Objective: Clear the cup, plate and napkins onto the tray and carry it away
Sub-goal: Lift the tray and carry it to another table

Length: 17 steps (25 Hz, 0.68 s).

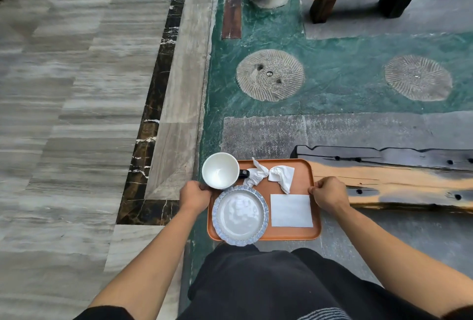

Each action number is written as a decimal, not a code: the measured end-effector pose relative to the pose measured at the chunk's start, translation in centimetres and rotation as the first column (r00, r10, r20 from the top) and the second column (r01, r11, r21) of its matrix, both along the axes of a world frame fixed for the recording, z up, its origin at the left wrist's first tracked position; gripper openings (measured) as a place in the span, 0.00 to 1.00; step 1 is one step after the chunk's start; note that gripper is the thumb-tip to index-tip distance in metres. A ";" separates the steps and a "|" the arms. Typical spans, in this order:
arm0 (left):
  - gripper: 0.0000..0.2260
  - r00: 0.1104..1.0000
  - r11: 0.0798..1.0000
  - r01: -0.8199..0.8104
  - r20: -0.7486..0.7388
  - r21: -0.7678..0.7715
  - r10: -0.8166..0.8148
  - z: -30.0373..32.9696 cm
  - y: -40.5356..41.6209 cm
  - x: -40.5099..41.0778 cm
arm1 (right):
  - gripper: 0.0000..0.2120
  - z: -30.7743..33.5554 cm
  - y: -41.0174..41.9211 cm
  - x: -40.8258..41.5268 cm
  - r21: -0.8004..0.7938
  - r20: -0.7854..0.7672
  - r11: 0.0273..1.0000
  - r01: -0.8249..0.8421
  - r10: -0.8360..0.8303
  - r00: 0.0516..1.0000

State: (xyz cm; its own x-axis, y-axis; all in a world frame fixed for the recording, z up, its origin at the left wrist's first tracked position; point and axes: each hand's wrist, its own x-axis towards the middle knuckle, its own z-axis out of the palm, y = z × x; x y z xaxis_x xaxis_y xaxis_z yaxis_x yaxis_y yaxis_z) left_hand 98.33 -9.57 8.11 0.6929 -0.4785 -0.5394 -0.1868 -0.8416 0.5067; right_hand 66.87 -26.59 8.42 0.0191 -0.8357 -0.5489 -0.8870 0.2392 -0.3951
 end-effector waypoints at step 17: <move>0.05 0.993 0.995 0.103 -0.062 0.015 -0.101 -0.9 -20.5 16.6 | 0.13 0.6 -17.0 14.5 -0.010 0.004 0.990 0.140 -0.140 0.990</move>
State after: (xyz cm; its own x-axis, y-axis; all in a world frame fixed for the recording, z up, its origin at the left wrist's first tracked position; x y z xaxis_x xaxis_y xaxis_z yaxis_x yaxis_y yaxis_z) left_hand 114.92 -30.06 7.18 0.6066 -0.5346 -0.5885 -0.2414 -0.8291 0.5044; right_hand 81.38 -43.60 9.01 -0.0963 -0.8357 -0.5407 -0.8438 0.3567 -0.4010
